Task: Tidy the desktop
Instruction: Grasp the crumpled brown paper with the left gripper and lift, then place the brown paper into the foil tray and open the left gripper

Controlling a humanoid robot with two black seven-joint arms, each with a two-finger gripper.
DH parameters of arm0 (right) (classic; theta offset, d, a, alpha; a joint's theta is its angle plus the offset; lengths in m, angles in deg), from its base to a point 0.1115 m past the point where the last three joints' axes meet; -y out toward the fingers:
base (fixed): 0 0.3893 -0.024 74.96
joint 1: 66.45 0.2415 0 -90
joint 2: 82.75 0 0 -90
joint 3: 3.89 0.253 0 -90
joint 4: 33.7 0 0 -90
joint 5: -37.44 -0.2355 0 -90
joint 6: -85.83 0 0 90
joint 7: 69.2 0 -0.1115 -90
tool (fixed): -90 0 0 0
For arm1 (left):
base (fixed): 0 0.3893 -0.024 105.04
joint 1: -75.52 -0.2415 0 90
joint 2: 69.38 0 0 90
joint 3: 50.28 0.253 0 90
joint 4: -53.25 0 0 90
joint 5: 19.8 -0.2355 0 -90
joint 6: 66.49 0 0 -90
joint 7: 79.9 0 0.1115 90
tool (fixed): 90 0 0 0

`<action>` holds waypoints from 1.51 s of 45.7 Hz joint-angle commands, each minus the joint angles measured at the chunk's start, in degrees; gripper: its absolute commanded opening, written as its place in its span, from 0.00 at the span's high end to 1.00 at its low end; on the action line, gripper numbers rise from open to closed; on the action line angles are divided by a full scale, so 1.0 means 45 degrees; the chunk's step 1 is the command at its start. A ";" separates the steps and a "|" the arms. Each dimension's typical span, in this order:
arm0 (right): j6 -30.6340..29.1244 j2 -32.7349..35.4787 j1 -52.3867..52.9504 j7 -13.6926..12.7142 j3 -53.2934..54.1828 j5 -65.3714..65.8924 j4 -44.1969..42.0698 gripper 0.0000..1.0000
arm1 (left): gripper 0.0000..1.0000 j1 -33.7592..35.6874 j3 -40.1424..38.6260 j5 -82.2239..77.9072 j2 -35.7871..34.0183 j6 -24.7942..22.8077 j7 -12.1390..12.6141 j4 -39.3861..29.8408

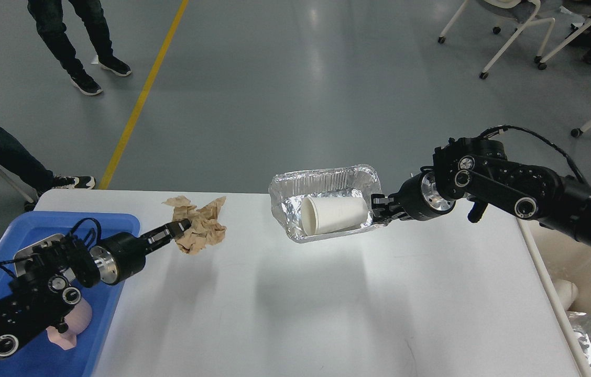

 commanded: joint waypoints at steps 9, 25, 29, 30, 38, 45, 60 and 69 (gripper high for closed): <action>-0.0019 -0.0062 0.0001 -0.0020 -0.0002 0.0001 0.0019 1.00 | 1.00 0.0732 -0.3996 0.0954 -0.1214 -0.1886 -0.0178 -0.1866; -0.0058 -0.0198 0.0117 -0.0001 -0.0002 0.0001 0.0254 1.00 | 0.98 0.3173 -0.3764 0.1443 0.0249 -0.2082 0.0231 -0.1594; -0.0058 -0.0315 0.0157 -0.0001 -0.0002 0.0001 0.0273 1.00 | 0.97 0.4207 -0.2419 0.1306 0.1284 -0.2063 0.0661 -0.1301; -0.0058 -0.0334 0.0196 -0.0001 -0.0002 0.0001 0.0273 1.00 | 0.97 0.4442 -0.2028 0.1306 0.1499 -0.2043 0.0720 -0.1165; -0.0058 -0.0257 0.0293 0.0019 0.0096 0.0001 0.0527 1.00 | 0.96 0.5069 0.0142 0.1248 0.2593 -0.1926 0.0720 0.0046; -0.0058 -0.0159 0.0294 0.0019 0.0116 0.0001 0.0605 1.00 | 0.96 0.4952 0.1022 0.0351 0.3687 -0.1868 0.0740 0.0905; -0.0058 0.0192 0.0294 0.0038 0.0408 0.0001 0.0859 1.00 | 0.91 0.4933 0.1159 -0.0198 0.5329 -0.1340 0.0603 0.2859; -0.0058 0.0329 0.0294 0.0038 0.0545 -0.0019 0.0918 1.00 | 0.25 0.4933 0.1159 -0.0217 0.5583 -0.1320 0.0700 0.3114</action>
